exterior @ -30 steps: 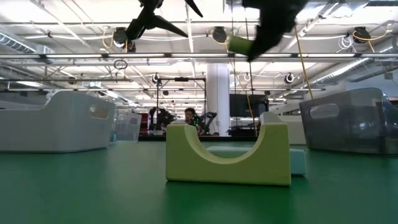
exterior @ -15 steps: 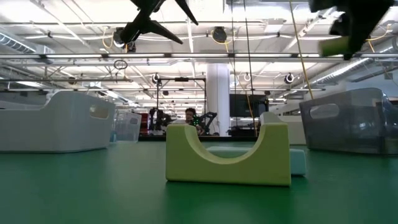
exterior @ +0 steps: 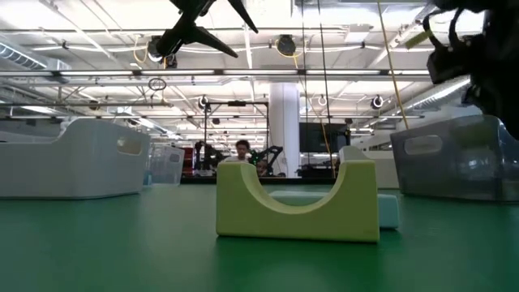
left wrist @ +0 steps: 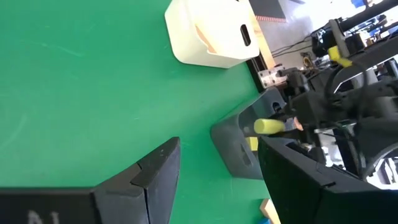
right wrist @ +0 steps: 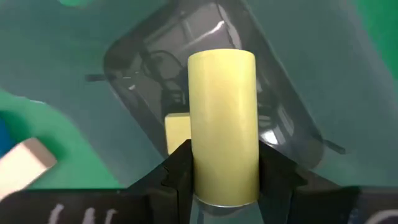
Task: Sort & place blocks by color
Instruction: Put the left green cylinder block into the black transparent bin, then put the left brown block into the white bin
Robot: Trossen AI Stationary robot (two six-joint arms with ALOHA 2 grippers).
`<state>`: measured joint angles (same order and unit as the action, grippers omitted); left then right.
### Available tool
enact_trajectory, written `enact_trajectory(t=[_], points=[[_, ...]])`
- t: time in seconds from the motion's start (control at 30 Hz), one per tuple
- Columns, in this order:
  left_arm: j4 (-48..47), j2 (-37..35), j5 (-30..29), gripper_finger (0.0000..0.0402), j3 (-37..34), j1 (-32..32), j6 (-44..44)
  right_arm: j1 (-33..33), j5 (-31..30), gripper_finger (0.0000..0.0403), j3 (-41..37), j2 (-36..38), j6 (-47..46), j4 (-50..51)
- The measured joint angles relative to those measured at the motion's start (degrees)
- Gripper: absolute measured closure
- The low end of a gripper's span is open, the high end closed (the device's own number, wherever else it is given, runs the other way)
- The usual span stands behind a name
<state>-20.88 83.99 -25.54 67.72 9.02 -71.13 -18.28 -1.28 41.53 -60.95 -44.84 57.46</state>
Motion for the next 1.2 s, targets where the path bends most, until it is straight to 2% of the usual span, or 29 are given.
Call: enact_trajectory(t=[0.2,0.43,0.57,0.7,0.83,0.93,1.03,1.2], points=[[0.0,0.0,0.0,0.0185,0.0,0.1,-0.2,0.0,0.4,0.0287,-5.1,0.0,-3.2,-4.6],[-0.1,0.0,0.1,0.0185,0.0,0.9,-0.3,0.0,1.7,0.0201,-6.8,0.0,-6.9,-8.2],[-0.1,0.0,0.2,0.0185,0.0,0.9,-0.3,0.0,4.4,0.0167,-6.3,0.6,-6.6,-9.4],[-0.2,0.0,0.2,0.0186,0.0,0.9,0.1,0.0,5.9,0.0161,-3.5,2.7,-7.0,-9.3],[-0.4,0.0,0.7,0.0186,0.0,1.0,2.4,0.0,5.9,0.0173,0.7,5.4,-8.6,-9.4],[-0.5,0.0,4.7,0.0186,0.0,1.4,10.8,-0.2,5.9,0.0183,3.4,7.3,-8.5,-10.9],[-0.4,0.0,12.1,0.0186,0.0,2.7,19.6,-0.6,5.9,0.0186,3.9,8.9,-7.1,-15.0],[-2.3,0.0,21.5,0.0186,0.0,7.7,23.1,-0.9,5.9,0.0184,3.9,9.6,-4.5,-19.6]])
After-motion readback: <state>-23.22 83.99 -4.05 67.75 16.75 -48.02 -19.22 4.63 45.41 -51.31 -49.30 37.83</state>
